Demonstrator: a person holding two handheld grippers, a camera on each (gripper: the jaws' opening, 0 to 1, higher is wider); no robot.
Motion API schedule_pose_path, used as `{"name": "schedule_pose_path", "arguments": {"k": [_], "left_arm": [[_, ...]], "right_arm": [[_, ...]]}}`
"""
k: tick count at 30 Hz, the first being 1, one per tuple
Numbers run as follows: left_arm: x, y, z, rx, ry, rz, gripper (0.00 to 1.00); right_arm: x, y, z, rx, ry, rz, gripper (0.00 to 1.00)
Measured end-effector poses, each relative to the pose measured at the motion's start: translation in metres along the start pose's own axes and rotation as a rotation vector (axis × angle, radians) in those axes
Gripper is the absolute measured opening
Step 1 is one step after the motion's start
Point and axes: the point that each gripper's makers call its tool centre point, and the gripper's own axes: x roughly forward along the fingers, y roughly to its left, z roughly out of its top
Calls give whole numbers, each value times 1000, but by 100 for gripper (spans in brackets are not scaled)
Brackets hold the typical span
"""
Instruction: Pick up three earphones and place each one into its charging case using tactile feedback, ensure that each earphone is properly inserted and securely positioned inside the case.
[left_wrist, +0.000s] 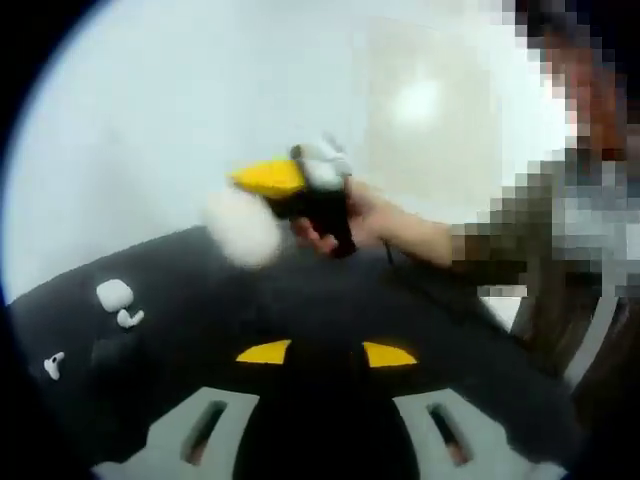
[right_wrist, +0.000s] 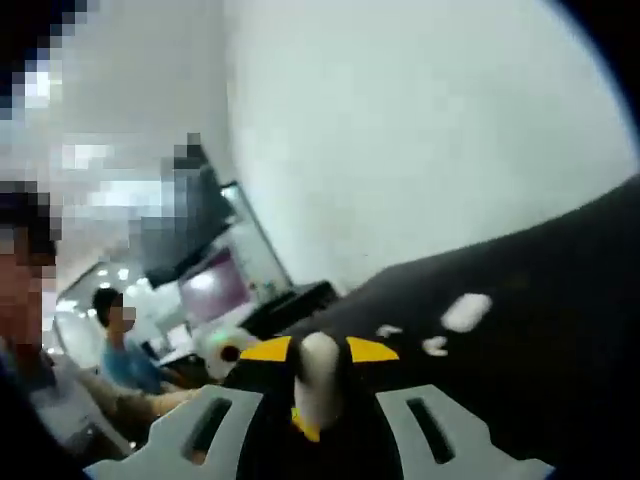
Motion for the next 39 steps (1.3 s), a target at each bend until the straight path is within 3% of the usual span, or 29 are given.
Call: {"name": "schedule_pose_path", "arguments": {"k": [4,7,8,12,14,16,17,18,19,20,22,23,24,27,28,30,32,33,35,36,39], "left_arm": [[-18,6,39,-107,-230,-15,31],[-34,7,62,-150,-385,-52,32],[-37,8,66,-163,-411,-55,31],[-31,2,59,-160,-369,-71,25],[-24,-2,51,-139,-315,-71,24],[-21,-3,49,-135,-303,-70,23],[-21,-3,49,-133,-302,-70,23],[-22,-3,49,-135,-306,-72,24],[-21,-2,48,-137,-292,-73,25],[-19,-3,47,-124,-271,-60,24],[-18,-13,49,-88,-266,-86,3],[-19,-15,47,-91,-247,-93,1],[-26,-19,54,-132,-289,-78,0],[-26,-9,43,-114,-267,-101,0],[-25,-7,42,-115,-263,-102,0],[-22,-2,41,-120,-237,-92,1],[-19,-11,36,-91,-222,-80,1],[-20,-7,38,-123,-227,-83,1],[-23,-5,40,-139,-235,-87,2],[-24,-3,41,-141,-240,-86,2],[-23,-5,38,-146,-228,-82,4]], "right_arm": [[16,33,-1,-32,-56,127,21],[26,45,-14,-103,-28,160,21],[28,45,-17,-129,-26,155,21],[29,50,-5,-103,-129,191,20],[27,53,-2,-125,-144,200,20],[28,54,-2,-133,-149,205,19],[29,55,-3,-135,-148,212,16],[28,56,-4,-136,-154,222,4],[30,56,-1,-134,-175,220,3],[33,57,-4,-131,-164,220,3],[35,47,-18,-170,-47,172,3],[35,43,-15,-198,-51,144,3],[31,46,-8,-195,-75,152,3],[19,45,5,-286,-65,129,4],[14,41,10,-355,-58,96,4],[7,32,13,-414,-41,41,4],[3,22,8,-400,7,11,7],[2,20,3,-405,41,18,13],[-4,16,-27,-406,222,36,24],[-6,14,-38,-430,281,42,29],[-8,18,-64,-537,386,110,32]]}}
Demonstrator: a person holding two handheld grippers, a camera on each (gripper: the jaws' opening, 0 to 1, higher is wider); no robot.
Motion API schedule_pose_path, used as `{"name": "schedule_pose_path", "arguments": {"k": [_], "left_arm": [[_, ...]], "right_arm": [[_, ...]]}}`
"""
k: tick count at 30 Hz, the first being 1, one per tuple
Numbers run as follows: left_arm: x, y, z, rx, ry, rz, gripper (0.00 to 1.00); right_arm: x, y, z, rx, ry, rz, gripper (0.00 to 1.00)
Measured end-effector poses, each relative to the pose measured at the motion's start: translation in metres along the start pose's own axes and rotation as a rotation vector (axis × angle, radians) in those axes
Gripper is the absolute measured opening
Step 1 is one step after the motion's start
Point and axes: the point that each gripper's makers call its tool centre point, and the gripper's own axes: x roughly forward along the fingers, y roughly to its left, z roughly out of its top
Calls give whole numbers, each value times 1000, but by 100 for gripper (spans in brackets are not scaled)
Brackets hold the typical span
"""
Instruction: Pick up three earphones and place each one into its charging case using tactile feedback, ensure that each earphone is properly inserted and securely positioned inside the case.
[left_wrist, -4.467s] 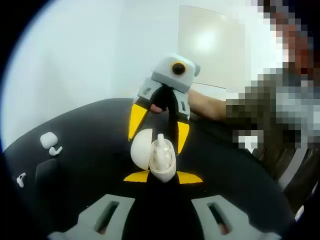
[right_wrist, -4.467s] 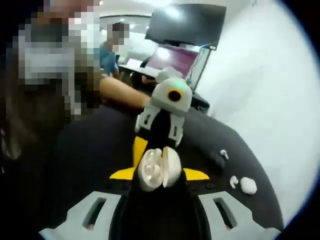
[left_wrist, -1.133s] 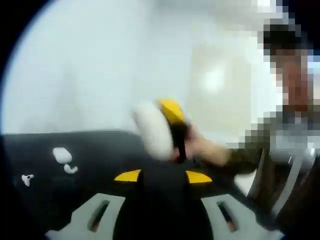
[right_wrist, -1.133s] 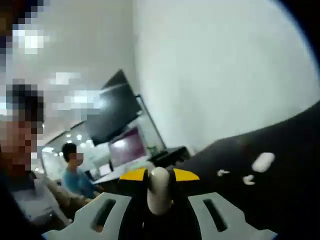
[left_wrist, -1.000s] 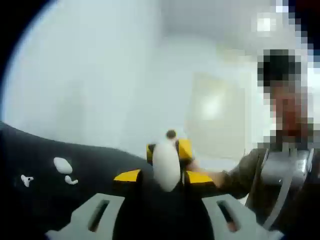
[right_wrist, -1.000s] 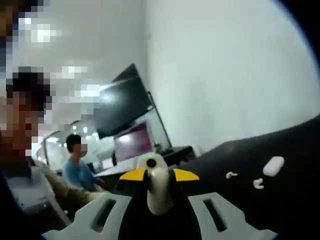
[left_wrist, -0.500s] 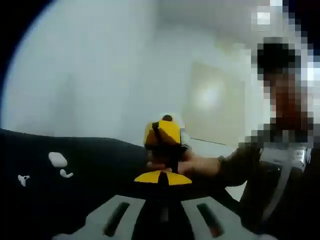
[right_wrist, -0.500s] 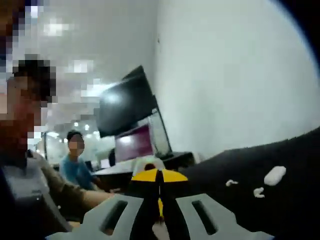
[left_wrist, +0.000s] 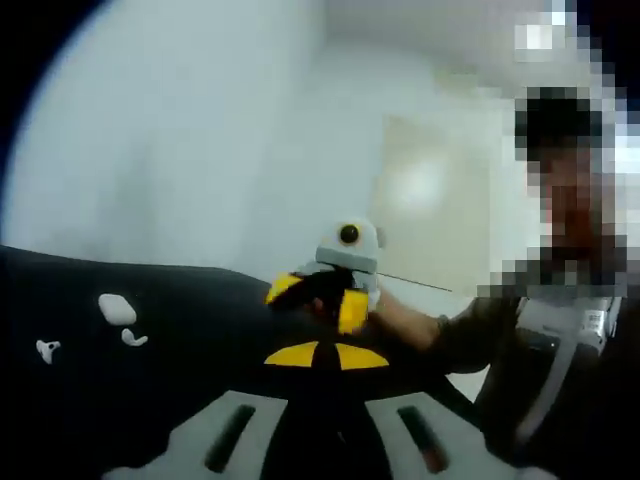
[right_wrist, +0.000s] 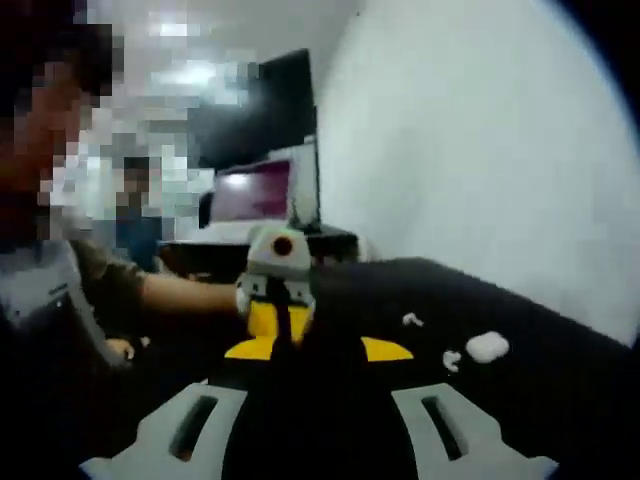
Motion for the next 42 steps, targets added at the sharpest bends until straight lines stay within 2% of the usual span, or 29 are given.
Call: {"name": "schedule_pose_path", "arguments": {"k": [2,4,7,10,12,15,17,20,22,24,25,26,27,29,31,34,35,38,42], "left_arm": [[0,0,-2,14,7,2,5],[-2,0,2,-1,-14,2,5],[-3,3,3,-12,-21,12,5],[-3,5,2,-5,-8,19,6],[-2,7,3,-8,-8,26,7],[-4,9,11,-41,-22,36,9],[-5,9,17,-49,-28,40,13],[-6,3,26,-43,-22,48,24],[-7,-2,29,-33,-5,70,32],[-10,-11,25,-31,29,83,32],[-12,-16,20,-36,55,92,32],[-15,-21,15,-32,80,99,32],[-17,-27,10,-30,98,105,32],[-24,-37,-3,-38,145,125,32],[-33,-53,-18,-27,194,132,32],[-42,-71,-28,-17,212,138,32],[-45,-75,-28,-14,209,140,32],[-51,-79,-27,-30,182,154,32],[-50,-79,-33,-69,167,185,32]], "right_arm": [[1,17,-12,42,45,91,32],[1,36,-24,84,98,192,32],[7,51,-37,133,164,257,32],[14,57,-42,95,172,274,36],[18,60,-44,105,185,278,37],[19,63,-45,126,199,288,41],[16,65,-43,110,200,281,41],[20,61,-35,205,149,272,41],[23,59,-42,284,177,270,41],[24,60,-57,264,236,270,42],[27,64,-54,297,219,281,43],[27,70,-55,322,234,306,43],[28,69,-54,282,229,293,42],[28,74,-52,301,244,301,39],[28,74,-52,249,263,286,38],[28,79,-44,27,254,294,37],[27,83,-40,-72,248,298,36],[26,89,-30,-170,236,288,30],[23,99,-25,-383,254,282,28]]}}
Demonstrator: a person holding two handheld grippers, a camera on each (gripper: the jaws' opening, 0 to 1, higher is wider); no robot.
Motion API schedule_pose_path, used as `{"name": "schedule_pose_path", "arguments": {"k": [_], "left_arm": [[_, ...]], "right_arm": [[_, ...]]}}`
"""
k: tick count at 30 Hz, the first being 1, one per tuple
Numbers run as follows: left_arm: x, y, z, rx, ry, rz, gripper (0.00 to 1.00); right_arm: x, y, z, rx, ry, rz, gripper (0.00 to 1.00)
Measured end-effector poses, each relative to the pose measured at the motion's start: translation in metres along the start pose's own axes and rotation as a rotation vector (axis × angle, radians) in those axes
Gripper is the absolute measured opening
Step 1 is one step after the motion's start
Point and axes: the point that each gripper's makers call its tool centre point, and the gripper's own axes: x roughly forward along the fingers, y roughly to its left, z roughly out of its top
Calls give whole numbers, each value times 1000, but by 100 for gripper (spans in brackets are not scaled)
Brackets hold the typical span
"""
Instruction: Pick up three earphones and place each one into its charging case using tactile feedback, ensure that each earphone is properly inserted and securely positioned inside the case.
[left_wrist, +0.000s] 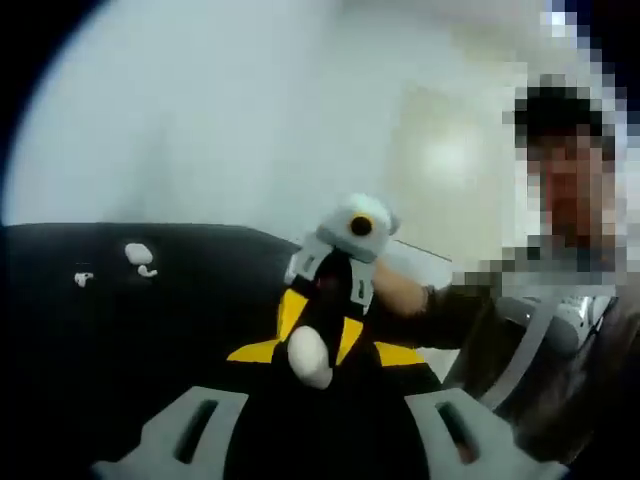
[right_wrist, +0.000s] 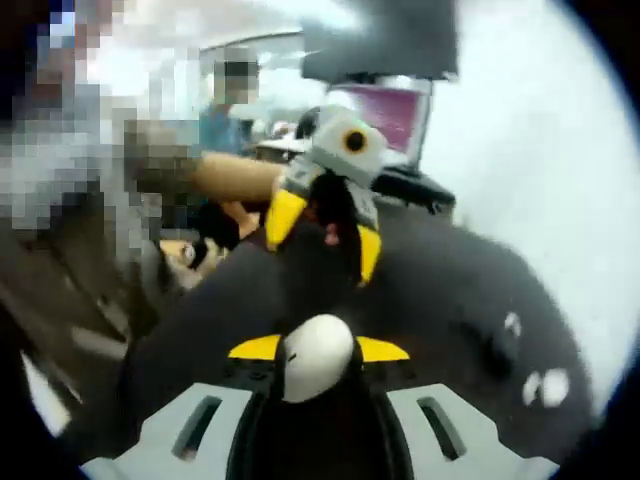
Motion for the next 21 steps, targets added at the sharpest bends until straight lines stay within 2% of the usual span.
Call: {"name": "schedule_pose_path", "arguments": {"k": [2,4,7,9,10,12,21], "left_arm": [[4,-2,-8,8,32,12,32],[4,1,-20,46,92,46,32],[6,7,-28,67,122,88,31],[10,12,-36,114,166,117,30],[13,11,-38,139,182,115,31],[24,4,-43,164,208,79,31],[57,5,-40,215,211,61,30]], "right_arm": [[-1,5,4,-96,44,-20,27],[-2,9,6,-123,70,-32,26],[-8,13,6,-112,68,-49,24],[-14,11,3,-67,53,-74,24],[-20,10,0,-17,42,-88,24],[-28,11,-4,17,33,-96,23],[-51,20,-23,68,78,-137,21]]}}
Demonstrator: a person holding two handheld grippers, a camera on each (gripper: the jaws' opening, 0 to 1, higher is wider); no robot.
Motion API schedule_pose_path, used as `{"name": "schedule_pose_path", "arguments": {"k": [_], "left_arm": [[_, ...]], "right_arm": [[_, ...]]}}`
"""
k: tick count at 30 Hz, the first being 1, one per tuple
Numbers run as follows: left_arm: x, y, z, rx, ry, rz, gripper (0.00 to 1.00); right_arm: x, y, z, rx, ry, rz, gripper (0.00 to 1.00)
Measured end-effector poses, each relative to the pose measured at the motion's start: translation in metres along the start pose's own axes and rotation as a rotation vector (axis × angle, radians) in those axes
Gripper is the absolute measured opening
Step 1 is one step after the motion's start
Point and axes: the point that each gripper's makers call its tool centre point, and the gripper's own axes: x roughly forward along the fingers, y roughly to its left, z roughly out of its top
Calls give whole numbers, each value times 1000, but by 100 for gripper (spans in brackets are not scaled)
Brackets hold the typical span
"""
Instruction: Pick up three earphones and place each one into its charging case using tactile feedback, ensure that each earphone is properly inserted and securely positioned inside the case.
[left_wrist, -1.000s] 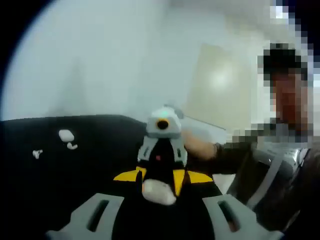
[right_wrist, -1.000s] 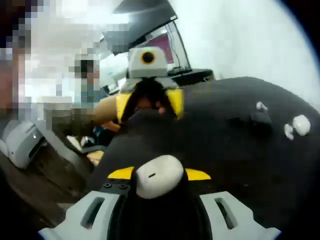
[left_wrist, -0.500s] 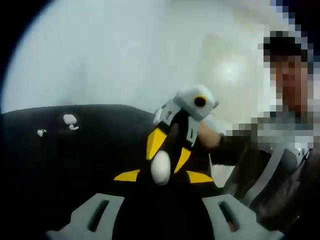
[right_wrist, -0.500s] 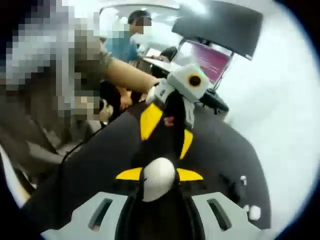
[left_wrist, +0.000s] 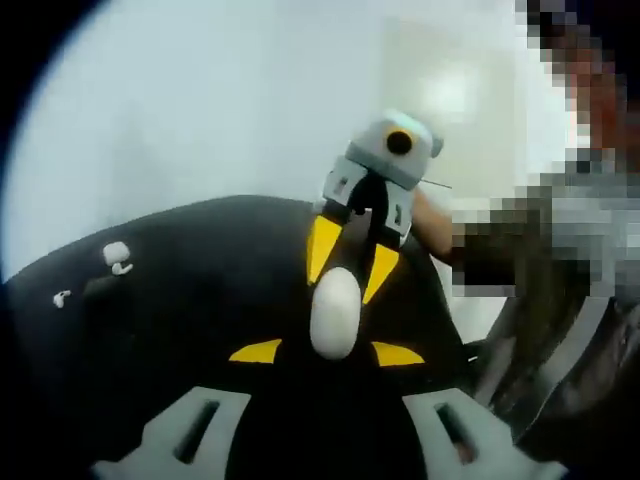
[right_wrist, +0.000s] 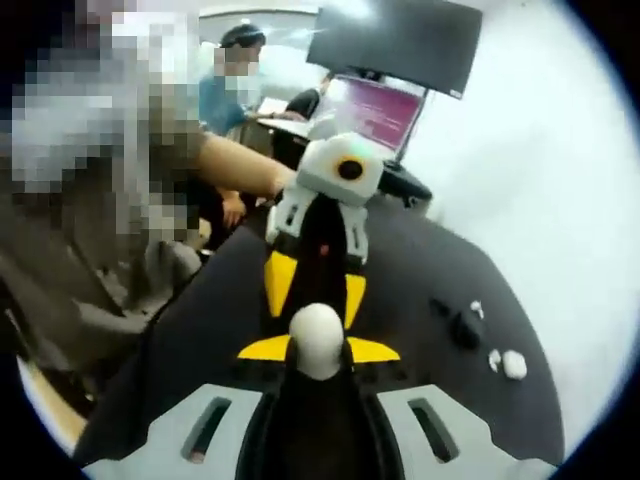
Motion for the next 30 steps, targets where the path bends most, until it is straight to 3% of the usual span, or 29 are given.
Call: {"name": "schedule_pose_path", "arguments": {"k": [4,6,12,18,22,26,30], "left_arm": [[2,2,-2,17,6,12,30],[-1,2,-3,18,4,20,30],[-3,4,-6,12,5,37,29],[-2,-5,-5,2,-3,1,29],[2,-5,0,26,-29,31,28],[8,-3,-2,27,-5,38,21],[4,7,0,7,-7,92,21]], "right_arm": [[-3,3,-20,-4,58,-29,21],[-3,5,-28,-80,93,-56,21],[0,18,-20,-141,87,-102,21],[-1,20,-20,-136,85,-125,21],[0,21,-17,-181,97,-162,21],[-2,14,-21,-269,178,-258,20],[-7,8,-24,-313,246,-369,20]]}}
